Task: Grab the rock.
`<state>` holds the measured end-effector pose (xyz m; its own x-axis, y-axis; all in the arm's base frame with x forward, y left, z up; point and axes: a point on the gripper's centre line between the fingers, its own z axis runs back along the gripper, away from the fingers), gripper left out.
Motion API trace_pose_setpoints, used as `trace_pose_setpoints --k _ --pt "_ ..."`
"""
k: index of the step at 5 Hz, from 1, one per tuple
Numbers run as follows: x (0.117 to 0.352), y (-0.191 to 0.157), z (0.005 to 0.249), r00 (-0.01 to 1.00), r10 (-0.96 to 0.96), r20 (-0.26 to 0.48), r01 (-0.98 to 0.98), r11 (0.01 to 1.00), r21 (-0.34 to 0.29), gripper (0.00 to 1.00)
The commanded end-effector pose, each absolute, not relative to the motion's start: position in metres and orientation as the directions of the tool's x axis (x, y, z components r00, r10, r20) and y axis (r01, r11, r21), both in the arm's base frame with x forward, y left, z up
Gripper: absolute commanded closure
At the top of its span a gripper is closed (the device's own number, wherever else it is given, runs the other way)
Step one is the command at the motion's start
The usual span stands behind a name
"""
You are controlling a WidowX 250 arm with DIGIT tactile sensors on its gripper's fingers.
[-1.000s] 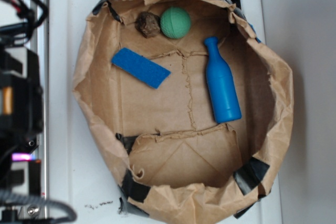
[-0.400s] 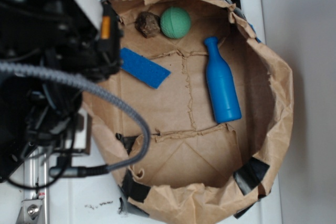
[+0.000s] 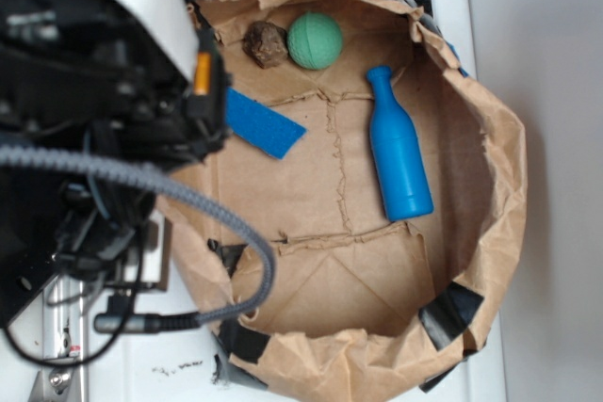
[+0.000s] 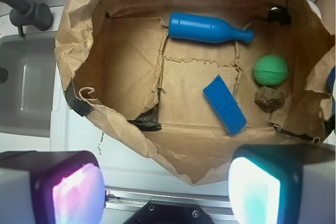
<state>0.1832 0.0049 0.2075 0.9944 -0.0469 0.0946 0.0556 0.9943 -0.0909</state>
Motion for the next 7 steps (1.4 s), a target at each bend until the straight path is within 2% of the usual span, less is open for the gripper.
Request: trace_pose_setpoints --k 1,2,3,4,5,6,7 --pt "0.238 0.016 0.195 0.983 0.078 0.164 -0.068 0.995 -0.070 0.00" --pt "0.287 0.024 0.174 0.976 0.158 0.150 -0.150 0.987 -0.061 0.00" --pt "0.335 0.042 0.140 0.936 0.332 0.120 -0.320 0.941 -0.109 0.00" --pt "0.325 0.045 0.121 0.916 0.384 0.118 -0.375 0.922 -0.092 0.00" --pt "0.297 0.047 0.118 0.945 0.284 0.161 -0.275 0.958 -0.079 0.00" --pt "0.283 0.049 0.129 0.940 0.282 0.192 -0.265 0.958 -0.113 0.00" --pt "0.274 0.049 0.131 0.938 0.278 0.208 -0.259 0.959 -0.115 0.00"
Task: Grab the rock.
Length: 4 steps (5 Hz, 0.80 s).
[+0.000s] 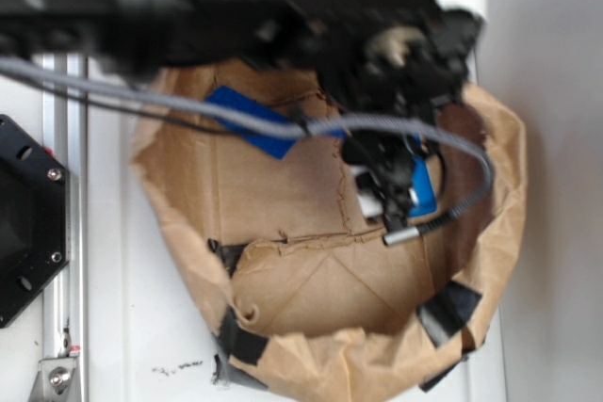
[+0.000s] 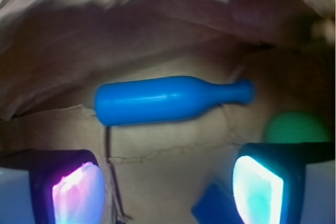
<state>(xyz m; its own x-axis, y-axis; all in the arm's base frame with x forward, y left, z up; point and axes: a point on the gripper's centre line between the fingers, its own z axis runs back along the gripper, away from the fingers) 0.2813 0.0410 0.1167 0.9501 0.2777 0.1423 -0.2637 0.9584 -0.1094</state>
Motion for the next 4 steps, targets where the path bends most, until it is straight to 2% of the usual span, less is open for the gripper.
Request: trace_pose_setpoints --k 1,2,3,4 --pt "0.270 0.054 0.111 0.928 0.310 0.204 -0.304 0.951 -0.060 0.00" --pt "0.265 0.066 0.094 0.922 0.335 0.194 -0.339 0.941 -0.014 0.00" --pt "0.256 0.075 0.097 0.914 0.360 0.189 -0.362 0.932 -0.026 0.00" --pt "0.249 0.079 0.104 0.899 0.379 0.219 -0.391 0.920 0.014 0.00"
